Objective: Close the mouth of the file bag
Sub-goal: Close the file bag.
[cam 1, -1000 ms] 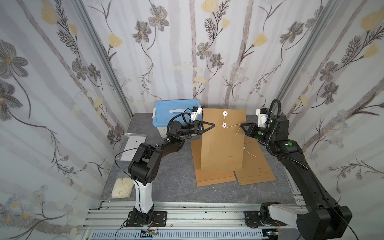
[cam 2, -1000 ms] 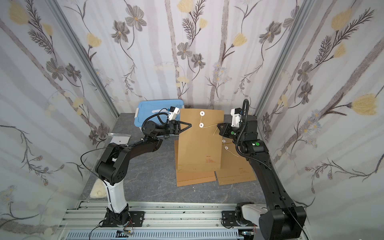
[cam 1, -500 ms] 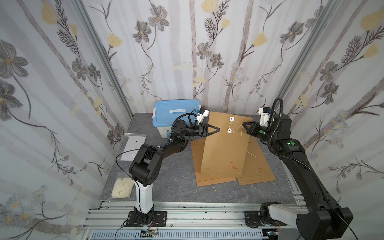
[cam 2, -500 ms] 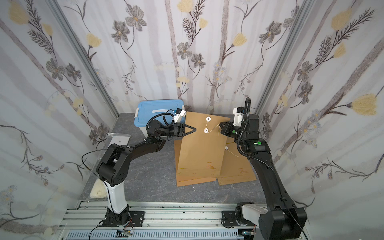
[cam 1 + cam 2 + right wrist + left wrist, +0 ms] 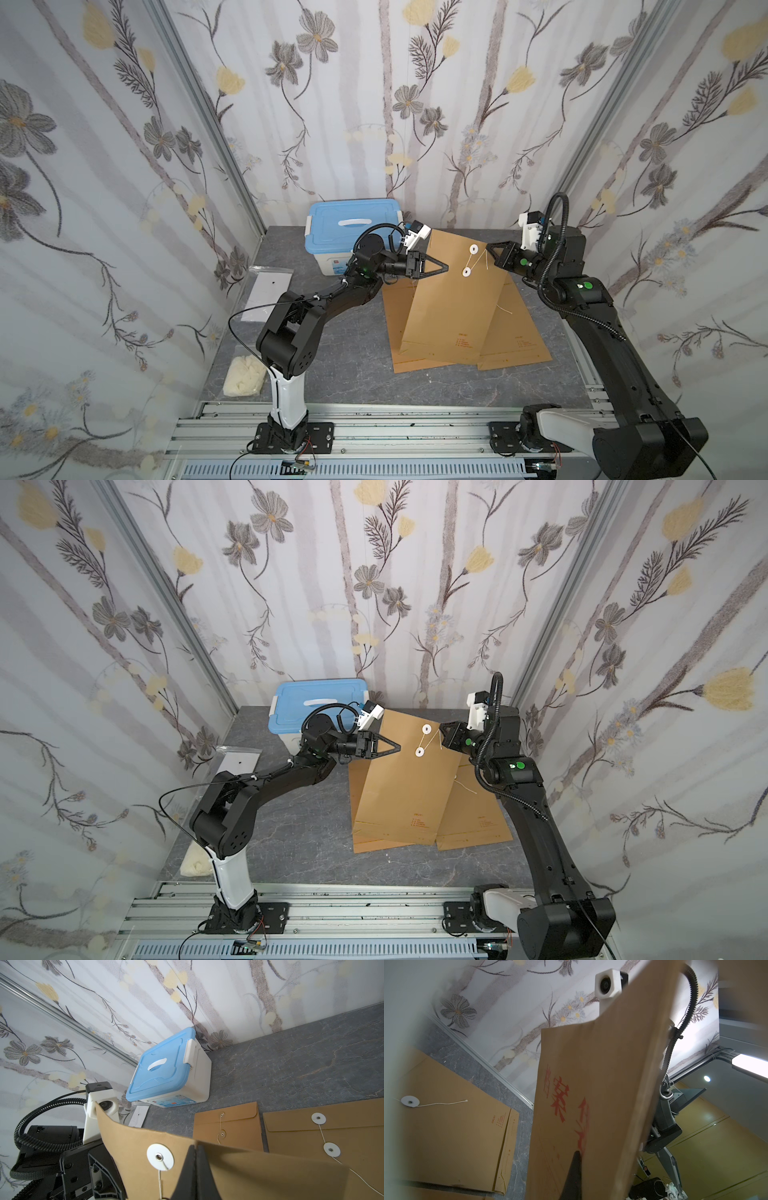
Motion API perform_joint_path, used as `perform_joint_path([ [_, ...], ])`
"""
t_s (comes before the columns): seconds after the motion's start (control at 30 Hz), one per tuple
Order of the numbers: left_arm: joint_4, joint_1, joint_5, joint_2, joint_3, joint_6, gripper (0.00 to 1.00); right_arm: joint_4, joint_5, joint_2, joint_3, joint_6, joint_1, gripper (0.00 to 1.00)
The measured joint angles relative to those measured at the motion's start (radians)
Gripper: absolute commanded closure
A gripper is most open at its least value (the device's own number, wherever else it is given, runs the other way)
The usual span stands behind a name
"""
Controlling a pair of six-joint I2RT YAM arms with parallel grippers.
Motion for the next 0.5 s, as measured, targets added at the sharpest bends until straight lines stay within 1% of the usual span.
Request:
perform_joint_path([
  [0.23,-0.145,-0.018,0.01,-0.008,0.026,0.106,1.0,0.0,-0.005,0.005,0.001,0.005,0.011,1.0],
  [0.5,-0.21,-0.03,0.014,-0.008,0.045,0.145,1.0,0.003,-0.005,0.014,0.007,0.015,0.056,1.0],
])
